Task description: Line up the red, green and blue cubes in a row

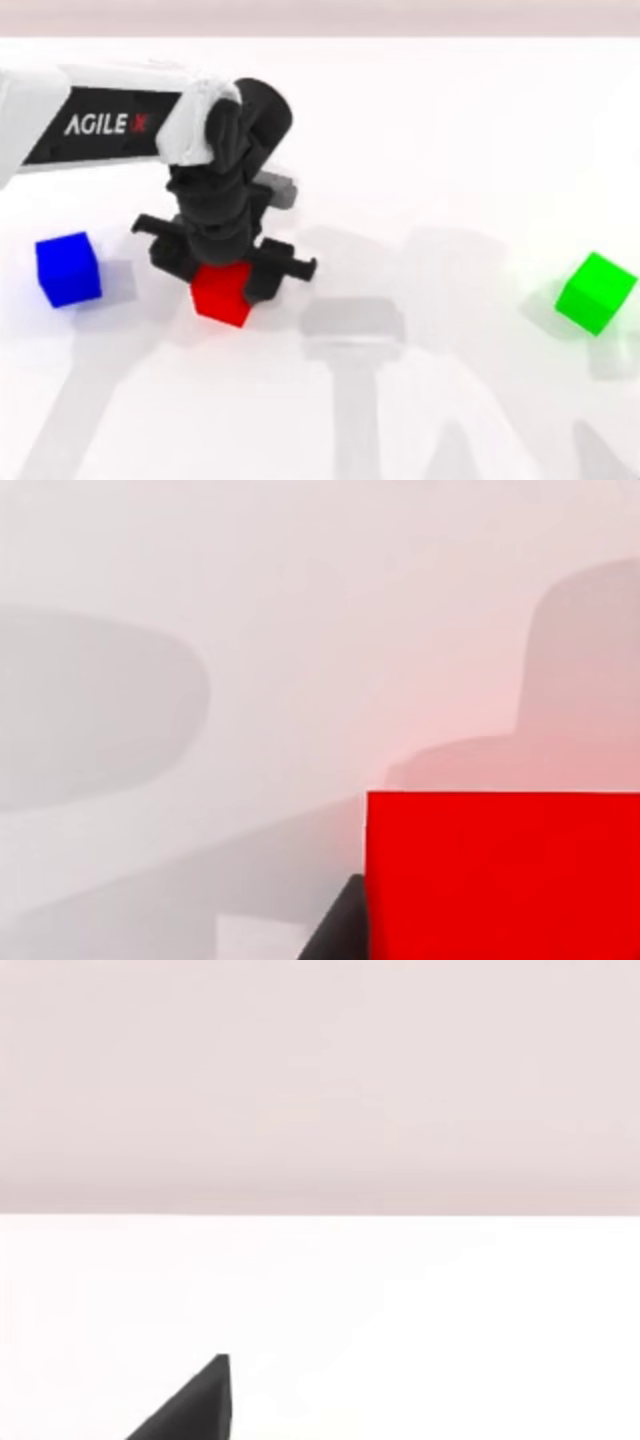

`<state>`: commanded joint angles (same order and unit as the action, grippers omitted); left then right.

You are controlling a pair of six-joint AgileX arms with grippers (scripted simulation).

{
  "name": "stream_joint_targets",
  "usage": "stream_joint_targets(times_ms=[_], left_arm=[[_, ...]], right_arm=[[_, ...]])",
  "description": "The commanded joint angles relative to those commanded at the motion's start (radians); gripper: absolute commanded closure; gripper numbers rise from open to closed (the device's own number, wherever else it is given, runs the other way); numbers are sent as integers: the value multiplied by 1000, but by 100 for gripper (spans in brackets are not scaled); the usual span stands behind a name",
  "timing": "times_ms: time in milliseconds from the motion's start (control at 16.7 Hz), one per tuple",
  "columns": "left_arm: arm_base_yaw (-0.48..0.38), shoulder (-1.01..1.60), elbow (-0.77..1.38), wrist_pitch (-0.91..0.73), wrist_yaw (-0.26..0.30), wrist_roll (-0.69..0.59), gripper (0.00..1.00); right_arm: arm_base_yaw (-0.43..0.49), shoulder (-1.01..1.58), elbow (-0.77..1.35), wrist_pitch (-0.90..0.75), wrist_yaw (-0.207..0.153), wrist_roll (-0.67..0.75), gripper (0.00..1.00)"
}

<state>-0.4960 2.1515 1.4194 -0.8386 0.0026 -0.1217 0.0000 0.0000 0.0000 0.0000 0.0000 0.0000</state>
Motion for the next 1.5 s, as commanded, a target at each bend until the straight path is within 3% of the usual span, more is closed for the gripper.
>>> stream_joint_targets(times_ms=[480, 960, 1260, 1500], left_arm=[[1, -27, 12, -13, -3, 2, 100], [19, -109, 159, -246, -4, -1, 100], [13, -112, 162, -253, -5, -1, 100], [-37, -161, 114, -254, -8, -112, 100]], right_arm=[[0, 0, 0, 0, 0, 0, 0], [0, 0, 0, 0, 0, 0, 0], [0, 0, 0, 0, 0, 0, 0], [0, 0, 0, 0, 0, 0, 0]])
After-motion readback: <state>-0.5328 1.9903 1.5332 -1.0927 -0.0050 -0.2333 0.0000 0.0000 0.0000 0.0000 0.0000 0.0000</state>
